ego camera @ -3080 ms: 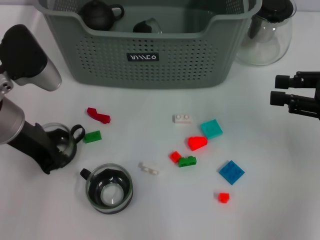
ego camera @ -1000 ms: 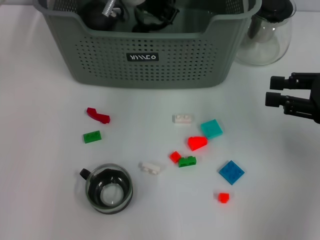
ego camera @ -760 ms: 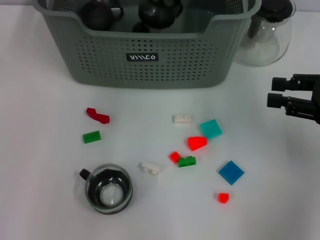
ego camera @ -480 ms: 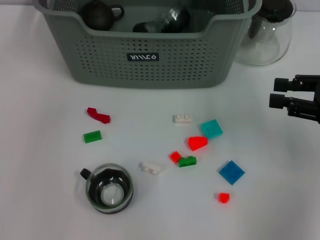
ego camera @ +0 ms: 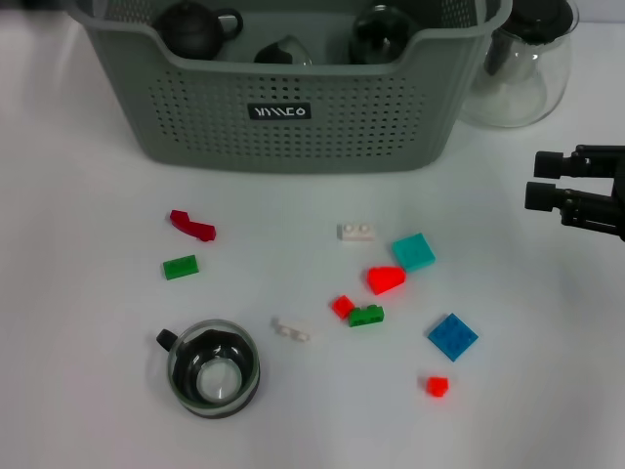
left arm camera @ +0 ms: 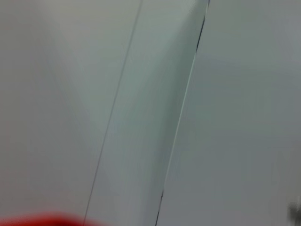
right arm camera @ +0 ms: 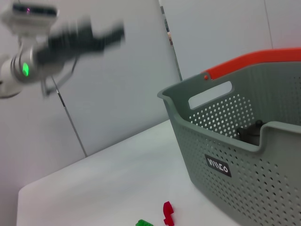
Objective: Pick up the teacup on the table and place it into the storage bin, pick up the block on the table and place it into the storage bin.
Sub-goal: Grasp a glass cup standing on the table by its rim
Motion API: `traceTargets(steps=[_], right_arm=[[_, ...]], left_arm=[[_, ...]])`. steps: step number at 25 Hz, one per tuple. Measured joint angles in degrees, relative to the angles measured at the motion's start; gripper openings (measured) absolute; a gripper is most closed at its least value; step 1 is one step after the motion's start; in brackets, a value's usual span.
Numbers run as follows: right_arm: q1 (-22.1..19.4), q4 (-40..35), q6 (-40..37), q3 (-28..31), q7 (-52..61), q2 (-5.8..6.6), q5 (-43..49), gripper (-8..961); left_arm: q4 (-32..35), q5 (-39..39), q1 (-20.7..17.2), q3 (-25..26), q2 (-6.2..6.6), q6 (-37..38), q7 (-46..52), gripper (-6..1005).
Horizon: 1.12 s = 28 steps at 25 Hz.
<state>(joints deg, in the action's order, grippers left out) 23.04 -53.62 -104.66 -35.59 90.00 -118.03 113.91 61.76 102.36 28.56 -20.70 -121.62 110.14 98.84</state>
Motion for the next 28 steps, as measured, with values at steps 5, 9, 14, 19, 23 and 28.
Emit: traceTargets(steps=[5,9,14,19,23,28], right_arm=[[0.08,0.00,0.05,0.00,0.00,0.00,0.00,485],[0.03,0.14,0.14,0.00,0.00,0.03,0.00,485],[-0.14,0.36,0.30,0.00,0.00,0.08,0.07,485],[0.05,0.88,0.77,0.00,0.00,0.16,0.55,486],[0.33,1.85,0.88,0.00,-0.50,0.18,0.70,486],[0.43,2.00,0.88,0.00,-0.71,0.18,0.71,486]], left_arm=[[3.96,14.19,-6.67,-4.05,-2.94,0.84,-14.43,688],[5.20,23.52,-8.03,-5.07,-3.11,1.25,-17.56,686],[8.87,31.99,-8.03,-11.90,-3.13,1.75,-13.34,680],[9.75,35.17,-5.86,-20.86,-3.15,0.68,-9.96,670],[7.89,34.49,-4.79,-23.73,-3.18,-2.43,-10.76,656],[3.41,34.76,-4.55,-25.84,-3.18,-5.51,-14.90,638]])
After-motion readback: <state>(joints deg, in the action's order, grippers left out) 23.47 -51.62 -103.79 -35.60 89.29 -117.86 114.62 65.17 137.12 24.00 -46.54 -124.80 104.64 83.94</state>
